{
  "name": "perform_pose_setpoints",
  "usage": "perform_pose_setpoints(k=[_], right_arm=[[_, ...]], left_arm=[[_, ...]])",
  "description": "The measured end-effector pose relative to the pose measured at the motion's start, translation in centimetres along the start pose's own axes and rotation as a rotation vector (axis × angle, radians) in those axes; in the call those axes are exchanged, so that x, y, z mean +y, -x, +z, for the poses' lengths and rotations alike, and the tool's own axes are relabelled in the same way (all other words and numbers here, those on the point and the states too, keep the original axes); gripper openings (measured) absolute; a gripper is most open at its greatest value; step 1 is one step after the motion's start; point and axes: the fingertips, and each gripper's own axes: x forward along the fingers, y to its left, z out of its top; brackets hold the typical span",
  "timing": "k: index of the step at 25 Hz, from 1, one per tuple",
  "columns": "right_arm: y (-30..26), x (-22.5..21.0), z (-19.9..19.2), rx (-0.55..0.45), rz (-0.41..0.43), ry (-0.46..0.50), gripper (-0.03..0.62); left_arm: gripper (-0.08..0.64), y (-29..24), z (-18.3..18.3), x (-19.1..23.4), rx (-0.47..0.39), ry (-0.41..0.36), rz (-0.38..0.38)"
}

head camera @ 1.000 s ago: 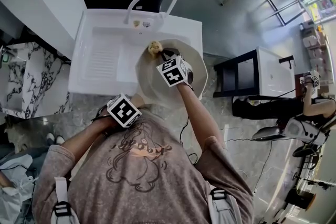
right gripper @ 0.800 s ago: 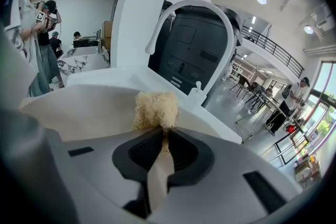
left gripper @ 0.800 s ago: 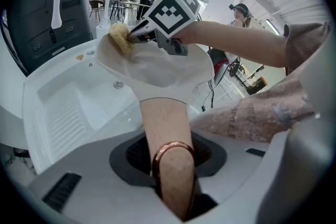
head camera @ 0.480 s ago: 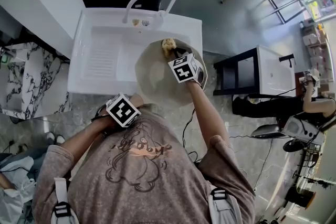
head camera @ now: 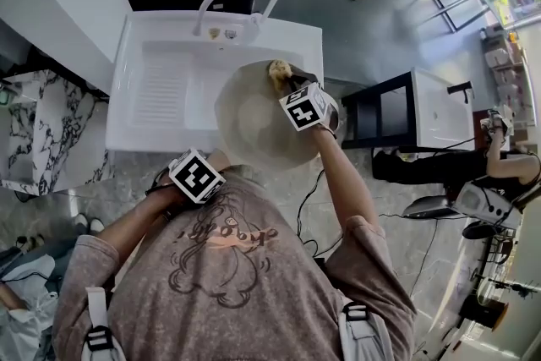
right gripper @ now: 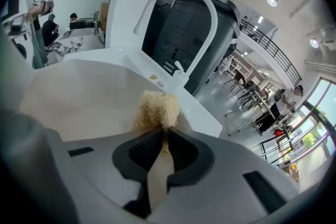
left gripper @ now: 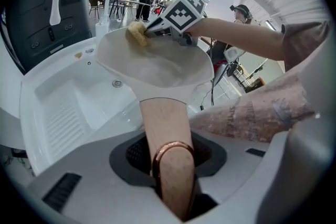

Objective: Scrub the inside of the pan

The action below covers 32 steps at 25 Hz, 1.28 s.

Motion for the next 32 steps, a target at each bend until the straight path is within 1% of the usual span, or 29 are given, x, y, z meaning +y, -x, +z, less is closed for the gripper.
perform_pose_setpoints(k=[4,9,18,22,27,32], right_arm=[[0.4,-0.1,-1.0,0.042,0.006,0.055,0.048],[1.2,-0.6,-1.8,0.071,0.022,0.059,0.048],[3.0,-0.6,-5.0,0.170,0.057,0.142,0.048],[4.2,-0.3,-6.0,0.205,0.106,0.139,0.048],[5.8,0.7,-7.9,0.260,0.162,0.167,0.048],[7.2,2.0,-8.6,0.267,0.218,0.181,0.048]], left_arm=[[0.150,0.1,-0.2,0.2,0.015,-0.001,0.008],[0.152,-0.1,-0.1,0.3,0.010,-0.010,0.000],[0.152,-0.1,-0.3,0.2,0.016,0.004,-0.015],[0.152,0.1,-0.2,0.2,0.019,-0.002,-0.012],[0.152,-0.3,-0.2,0.0,0.021,-0.003,-0.023],[0.152,-0.1,-0.2,0.1,0.025,0.003,-0.023]])
